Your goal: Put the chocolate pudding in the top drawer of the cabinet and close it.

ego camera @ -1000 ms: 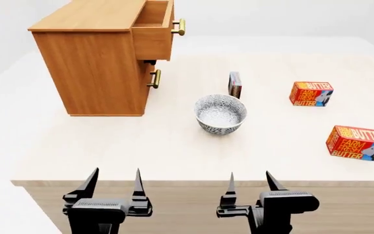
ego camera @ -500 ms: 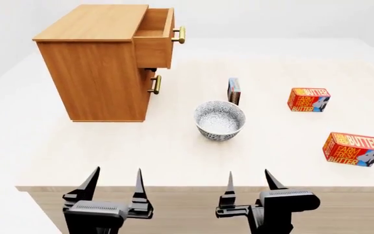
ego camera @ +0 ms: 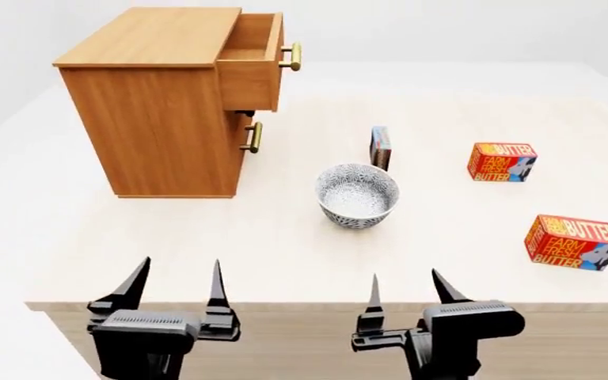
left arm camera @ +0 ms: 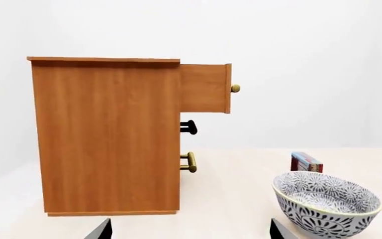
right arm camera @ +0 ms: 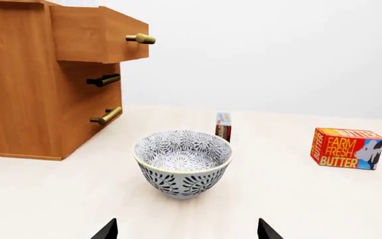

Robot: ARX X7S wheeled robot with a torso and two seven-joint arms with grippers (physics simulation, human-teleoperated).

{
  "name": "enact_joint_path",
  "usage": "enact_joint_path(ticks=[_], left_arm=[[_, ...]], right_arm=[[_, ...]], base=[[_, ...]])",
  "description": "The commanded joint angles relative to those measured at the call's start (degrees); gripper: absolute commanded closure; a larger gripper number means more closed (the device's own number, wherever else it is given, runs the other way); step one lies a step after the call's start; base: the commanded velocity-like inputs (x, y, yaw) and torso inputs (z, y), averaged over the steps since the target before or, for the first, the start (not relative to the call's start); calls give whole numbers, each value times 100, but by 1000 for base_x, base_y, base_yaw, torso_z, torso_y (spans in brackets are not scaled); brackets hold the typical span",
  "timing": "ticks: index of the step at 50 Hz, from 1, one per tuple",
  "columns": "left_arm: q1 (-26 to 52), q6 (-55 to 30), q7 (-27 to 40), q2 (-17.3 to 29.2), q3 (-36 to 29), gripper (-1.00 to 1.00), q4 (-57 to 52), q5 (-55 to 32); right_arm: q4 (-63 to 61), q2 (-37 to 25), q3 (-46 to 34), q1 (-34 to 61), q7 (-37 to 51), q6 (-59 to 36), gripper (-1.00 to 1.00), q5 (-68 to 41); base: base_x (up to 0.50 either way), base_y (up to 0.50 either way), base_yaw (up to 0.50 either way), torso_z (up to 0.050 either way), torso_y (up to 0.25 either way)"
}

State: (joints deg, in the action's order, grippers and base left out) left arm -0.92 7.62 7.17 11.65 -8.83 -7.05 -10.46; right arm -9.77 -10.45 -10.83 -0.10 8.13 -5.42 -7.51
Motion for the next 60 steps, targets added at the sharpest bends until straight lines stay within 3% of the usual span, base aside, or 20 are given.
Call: enact_joint_path(ticks=[1, 18, 33, 51, 60], left_arm=[[156, -1069, 257, 165, 97, -100, -827, -302], [930, -3086, 325, 694, 201, -100, -2212, -1046], [2221, -4534, 432, 992, 384, -100, -2693, -1726], [3407, -5741, 273, 1319, 547, -100, -3469, -2768], [3671, -5854, 54, 1497, 424, -100, -3581, -2923]], right_arm=[[-504, -130, -96, 130, 83, -548, -100, 55], [-1628, -373, -38, 910, 33, -2324, -100, -386], [-2163, -596, 1, 1976, -167, -3946, -100, -866], [-2555, -719, 86, 2292, -154, -4325, -100, -1026], [-2560, -728, 131, 2437, -139, -4461, -100, -1096]], base=[[0, 0, 0, 0, 0], [0, 0, 0, 0, 0], [0, 0, 0, 0, 0], [5, 0, 0, 0, 0], [29, 0, 0, 0, 0]])
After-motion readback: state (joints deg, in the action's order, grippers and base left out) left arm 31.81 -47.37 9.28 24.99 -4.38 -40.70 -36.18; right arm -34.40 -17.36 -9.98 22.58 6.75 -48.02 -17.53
